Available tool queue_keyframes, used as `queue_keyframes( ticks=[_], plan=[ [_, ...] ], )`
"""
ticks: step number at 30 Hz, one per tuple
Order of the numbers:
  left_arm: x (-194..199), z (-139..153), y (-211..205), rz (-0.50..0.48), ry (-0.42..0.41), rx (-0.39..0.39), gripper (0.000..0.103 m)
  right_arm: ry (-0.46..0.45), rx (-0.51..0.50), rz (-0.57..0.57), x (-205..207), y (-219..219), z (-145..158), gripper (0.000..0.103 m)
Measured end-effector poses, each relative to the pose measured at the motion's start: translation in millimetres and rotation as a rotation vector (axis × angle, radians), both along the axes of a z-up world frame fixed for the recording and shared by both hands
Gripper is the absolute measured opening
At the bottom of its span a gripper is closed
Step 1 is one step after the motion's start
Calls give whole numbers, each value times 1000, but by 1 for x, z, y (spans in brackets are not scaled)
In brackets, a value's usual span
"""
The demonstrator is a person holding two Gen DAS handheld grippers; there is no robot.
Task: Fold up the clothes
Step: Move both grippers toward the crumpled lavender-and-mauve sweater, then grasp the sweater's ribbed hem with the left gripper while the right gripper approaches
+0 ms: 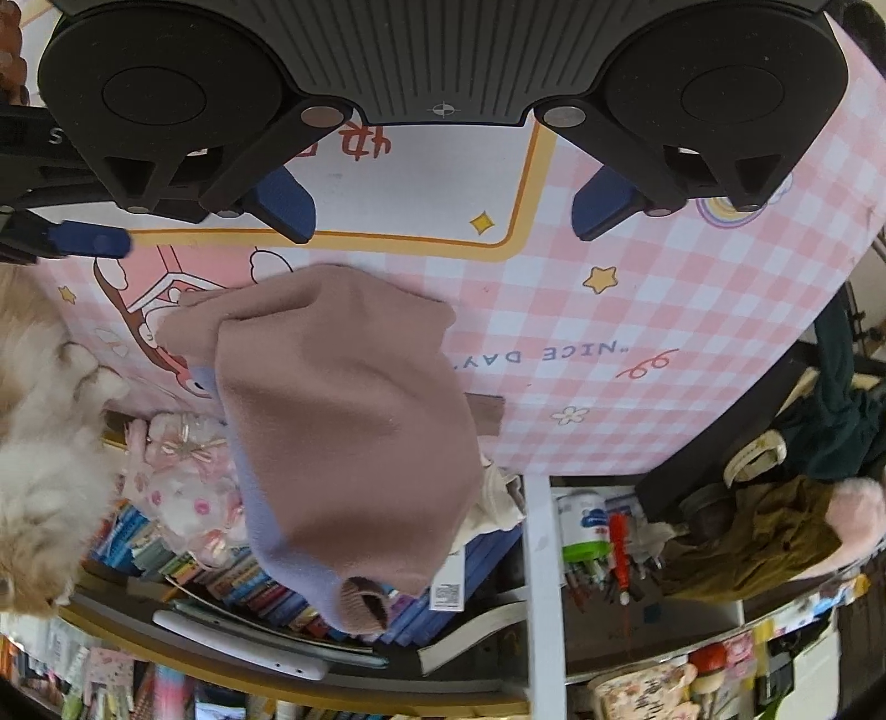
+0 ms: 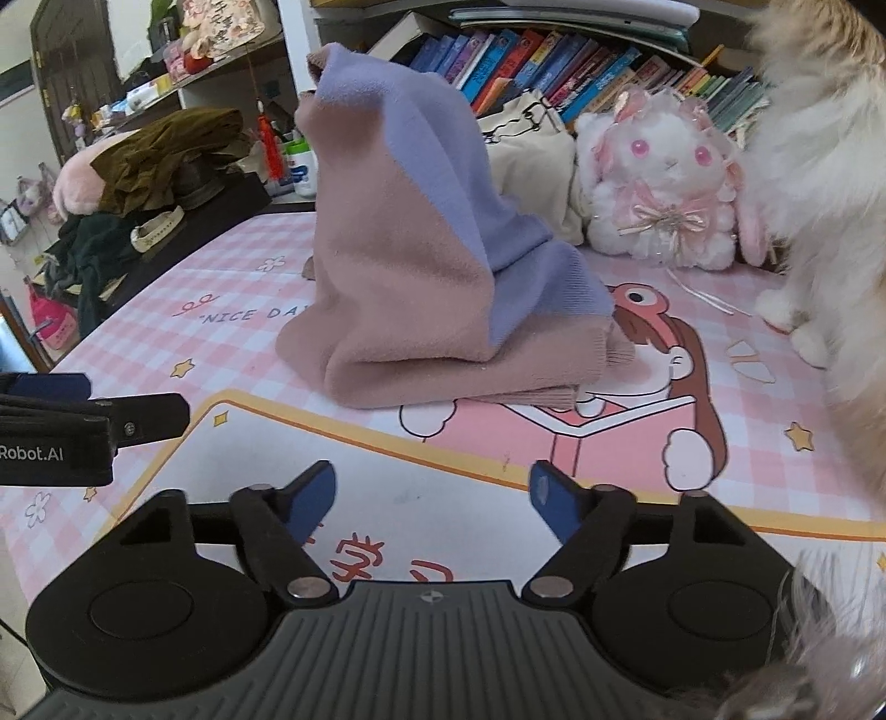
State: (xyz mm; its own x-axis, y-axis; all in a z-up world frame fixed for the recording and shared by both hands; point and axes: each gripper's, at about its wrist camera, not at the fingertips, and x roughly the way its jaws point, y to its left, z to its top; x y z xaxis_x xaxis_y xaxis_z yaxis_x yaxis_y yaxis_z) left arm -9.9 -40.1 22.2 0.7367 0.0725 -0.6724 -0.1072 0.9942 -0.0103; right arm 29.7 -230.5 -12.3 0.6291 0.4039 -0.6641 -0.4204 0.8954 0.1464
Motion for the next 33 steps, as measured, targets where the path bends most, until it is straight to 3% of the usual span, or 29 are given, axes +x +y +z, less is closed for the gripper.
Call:
queue_keyframes(
  ticks=[2, 5, 12, 19, 26, 33],
  plan=[
    [3, 1, -1, -11, 3, 5, 94, 8, 3, 5, 3, 1, -2, 57],
    [7, 5, -1, -23, -7, 17, 94, 18, 8, 11, 9, 2, -5, 55],
    [29, 8, 13, -76, -30, 22, 94, 35, 17, 2, 13, 8, -7, 56],
    [74, 13, 42, -205, -103, 45, 93, 24, -29, -57, 16, 15, -3, 58],
    [156, 15, 72, -433, -156, 129, 94, 31, -95, -122, 3, 13, 0, 62],
    [209, 28, 68, -685, -181, 207, 94, 63, -158, -177, -22, 10, -2, 62]
  ],
)
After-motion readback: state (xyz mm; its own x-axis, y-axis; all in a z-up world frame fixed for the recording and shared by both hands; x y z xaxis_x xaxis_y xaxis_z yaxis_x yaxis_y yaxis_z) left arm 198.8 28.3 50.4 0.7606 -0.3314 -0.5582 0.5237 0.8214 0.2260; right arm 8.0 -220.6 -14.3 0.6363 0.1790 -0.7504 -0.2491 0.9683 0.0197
